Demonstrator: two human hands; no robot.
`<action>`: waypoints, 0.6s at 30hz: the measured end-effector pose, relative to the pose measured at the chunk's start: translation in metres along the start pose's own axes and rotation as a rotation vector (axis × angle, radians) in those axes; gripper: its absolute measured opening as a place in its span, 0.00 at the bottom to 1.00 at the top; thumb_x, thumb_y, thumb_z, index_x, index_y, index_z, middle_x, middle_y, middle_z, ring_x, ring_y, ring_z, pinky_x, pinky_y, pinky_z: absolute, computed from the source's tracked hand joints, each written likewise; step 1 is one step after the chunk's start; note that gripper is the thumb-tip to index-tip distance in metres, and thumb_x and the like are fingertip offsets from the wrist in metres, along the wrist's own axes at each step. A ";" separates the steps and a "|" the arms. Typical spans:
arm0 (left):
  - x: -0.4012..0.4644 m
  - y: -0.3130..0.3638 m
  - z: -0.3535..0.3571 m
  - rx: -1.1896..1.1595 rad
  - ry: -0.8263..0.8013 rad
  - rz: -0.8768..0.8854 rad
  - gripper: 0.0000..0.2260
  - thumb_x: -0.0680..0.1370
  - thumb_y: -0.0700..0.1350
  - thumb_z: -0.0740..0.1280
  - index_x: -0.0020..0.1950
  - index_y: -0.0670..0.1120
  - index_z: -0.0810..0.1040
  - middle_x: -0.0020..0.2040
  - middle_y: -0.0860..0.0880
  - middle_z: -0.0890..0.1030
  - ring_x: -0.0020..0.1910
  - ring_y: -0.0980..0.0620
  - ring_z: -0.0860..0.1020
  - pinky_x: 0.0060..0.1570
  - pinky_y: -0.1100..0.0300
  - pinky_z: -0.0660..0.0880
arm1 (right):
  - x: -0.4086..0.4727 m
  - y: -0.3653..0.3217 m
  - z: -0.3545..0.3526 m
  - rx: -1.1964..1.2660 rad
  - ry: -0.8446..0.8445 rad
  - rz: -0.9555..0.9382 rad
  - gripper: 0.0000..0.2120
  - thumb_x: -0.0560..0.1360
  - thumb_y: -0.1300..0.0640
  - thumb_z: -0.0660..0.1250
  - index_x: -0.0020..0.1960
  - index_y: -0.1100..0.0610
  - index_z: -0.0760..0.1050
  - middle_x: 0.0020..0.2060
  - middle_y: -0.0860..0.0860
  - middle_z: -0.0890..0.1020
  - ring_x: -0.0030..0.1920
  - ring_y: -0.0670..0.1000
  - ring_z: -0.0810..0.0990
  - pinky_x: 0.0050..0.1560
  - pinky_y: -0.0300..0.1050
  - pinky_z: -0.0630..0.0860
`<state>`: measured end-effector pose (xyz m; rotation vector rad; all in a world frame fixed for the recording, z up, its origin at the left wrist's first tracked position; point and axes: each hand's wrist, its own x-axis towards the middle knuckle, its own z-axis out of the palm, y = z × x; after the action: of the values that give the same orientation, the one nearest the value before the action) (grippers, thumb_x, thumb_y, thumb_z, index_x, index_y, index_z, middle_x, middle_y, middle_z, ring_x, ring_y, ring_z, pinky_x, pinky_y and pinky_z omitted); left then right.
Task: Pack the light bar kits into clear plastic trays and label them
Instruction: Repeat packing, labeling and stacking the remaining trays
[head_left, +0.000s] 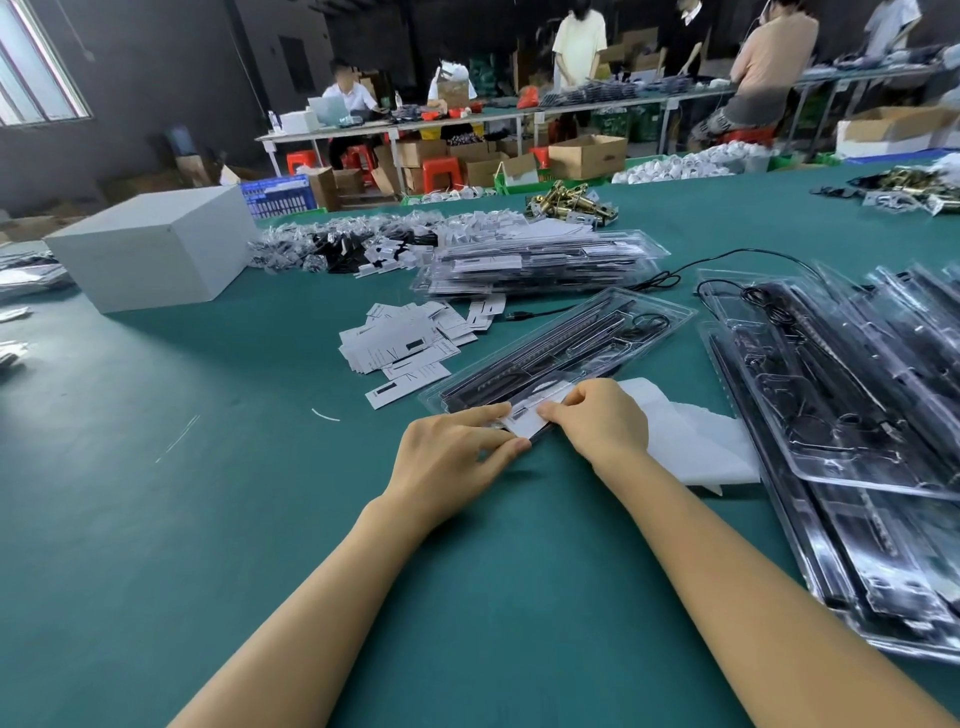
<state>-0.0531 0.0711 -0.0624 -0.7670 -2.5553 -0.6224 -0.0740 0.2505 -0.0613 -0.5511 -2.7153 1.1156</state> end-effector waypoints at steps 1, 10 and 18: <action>0.000 0.000 0.000 0.002 -0.002 -0.003 0.06 0.76 0.55 0.69 0.43 0.59 0.85 0.58 0.59 0.81 0.48 0.59 0.82 0.40 0.65 0.70 | -0.002 -0.002 0.002 -0.030 0.039 -0.010 0.15 0.71 0.45 0.71 0.35 0.55 0.74 0.31 0.49 0.79 0.36 0.54 0.79 0.31 0.42 0.66; 0.000 0.000 -0.001 0.051 -0.036 0.008 0.06 0.76 0.55 0.69 0.44 0.59 0.86 0.60 0.60 0.80 0.49 0.59 0.81 0.39 0.64 0.71 | -0.015 0.003 0.008 0.123 0.177 -0.097 0.09 0.71 0.48 0.71 0.37 0.52 0.78 0.40 0.50 0.80 0.40 0.52 0.77 0.37 0.42 0.67; 0.001 -0.001 0.000 0.023 -0.016 0.000 0.05 0.76 0.54 0.70 0.45 0.60 0.85 0.59 0.59 0.81 0.52 0.60 0.81 0.41 0.66 0.70 | -0.031 0.002 -0.002 -0.441 -0.006 -0.576 0.18 0.81 0.43 0.53 0.51 0.50 0.78 0.42 0.50 0.76 0.48 0.55 0.77 0.35 0.44 0.62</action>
<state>-0.0544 0.0706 -0.0626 -0.7674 -2.5728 -0.5874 -0.0448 0.2411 -0.0618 0.1962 -2.8392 0.3806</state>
